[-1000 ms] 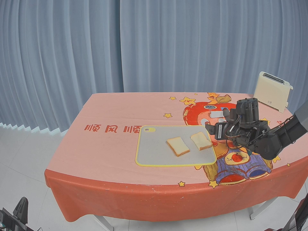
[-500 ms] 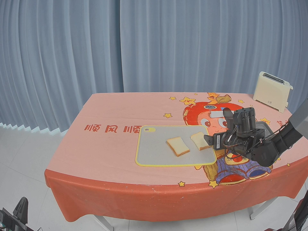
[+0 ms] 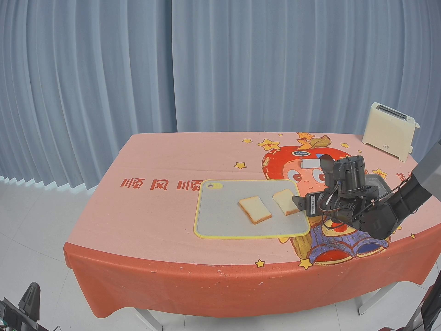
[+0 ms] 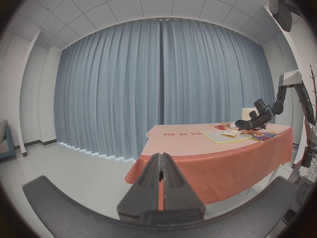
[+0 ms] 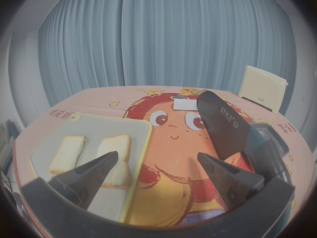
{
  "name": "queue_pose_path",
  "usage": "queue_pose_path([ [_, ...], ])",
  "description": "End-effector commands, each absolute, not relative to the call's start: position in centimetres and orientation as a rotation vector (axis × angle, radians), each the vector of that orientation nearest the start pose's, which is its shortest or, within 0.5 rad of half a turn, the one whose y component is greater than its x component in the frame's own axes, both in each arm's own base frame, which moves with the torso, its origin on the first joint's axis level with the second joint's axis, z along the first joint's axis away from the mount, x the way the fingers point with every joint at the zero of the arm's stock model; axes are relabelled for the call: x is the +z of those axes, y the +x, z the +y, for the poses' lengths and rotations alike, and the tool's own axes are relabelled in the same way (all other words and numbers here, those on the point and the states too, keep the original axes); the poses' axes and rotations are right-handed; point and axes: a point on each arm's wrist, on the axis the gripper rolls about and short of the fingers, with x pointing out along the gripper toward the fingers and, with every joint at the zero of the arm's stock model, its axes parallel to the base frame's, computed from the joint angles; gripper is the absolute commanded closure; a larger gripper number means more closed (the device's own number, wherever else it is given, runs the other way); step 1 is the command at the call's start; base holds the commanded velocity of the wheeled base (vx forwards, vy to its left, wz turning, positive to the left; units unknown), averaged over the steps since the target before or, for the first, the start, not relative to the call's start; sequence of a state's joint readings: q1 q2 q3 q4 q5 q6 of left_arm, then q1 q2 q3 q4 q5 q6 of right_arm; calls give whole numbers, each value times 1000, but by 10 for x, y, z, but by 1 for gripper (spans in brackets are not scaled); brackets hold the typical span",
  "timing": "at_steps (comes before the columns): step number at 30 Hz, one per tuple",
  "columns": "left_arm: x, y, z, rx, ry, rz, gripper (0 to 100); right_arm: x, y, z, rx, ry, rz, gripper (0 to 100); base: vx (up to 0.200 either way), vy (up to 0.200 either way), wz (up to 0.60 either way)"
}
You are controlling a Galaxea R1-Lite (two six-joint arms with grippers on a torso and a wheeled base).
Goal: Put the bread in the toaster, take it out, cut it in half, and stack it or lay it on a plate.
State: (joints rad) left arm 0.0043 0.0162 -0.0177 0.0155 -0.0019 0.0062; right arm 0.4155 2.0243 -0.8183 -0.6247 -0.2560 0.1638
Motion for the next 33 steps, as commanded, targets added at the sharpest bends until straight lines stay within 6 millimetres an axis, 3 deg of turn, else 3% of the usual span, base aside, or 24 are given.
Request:
queue_pose_path([
  [1,76,-22,0,3,6,26,100,77,322,135,107,-33,562,0,0,0,0],
  [25,76,-22,0,3,6,26,100,70,319,136,111,-45,590,0,0,0,0],
  [26,76,-22,0,1,6,26,100,70,318,137,114,-46,590,100,0,0,0],
  [33,76,-22,0,3,6,25,100,65,317,141,126,-50,599,100,0,0,0],
])
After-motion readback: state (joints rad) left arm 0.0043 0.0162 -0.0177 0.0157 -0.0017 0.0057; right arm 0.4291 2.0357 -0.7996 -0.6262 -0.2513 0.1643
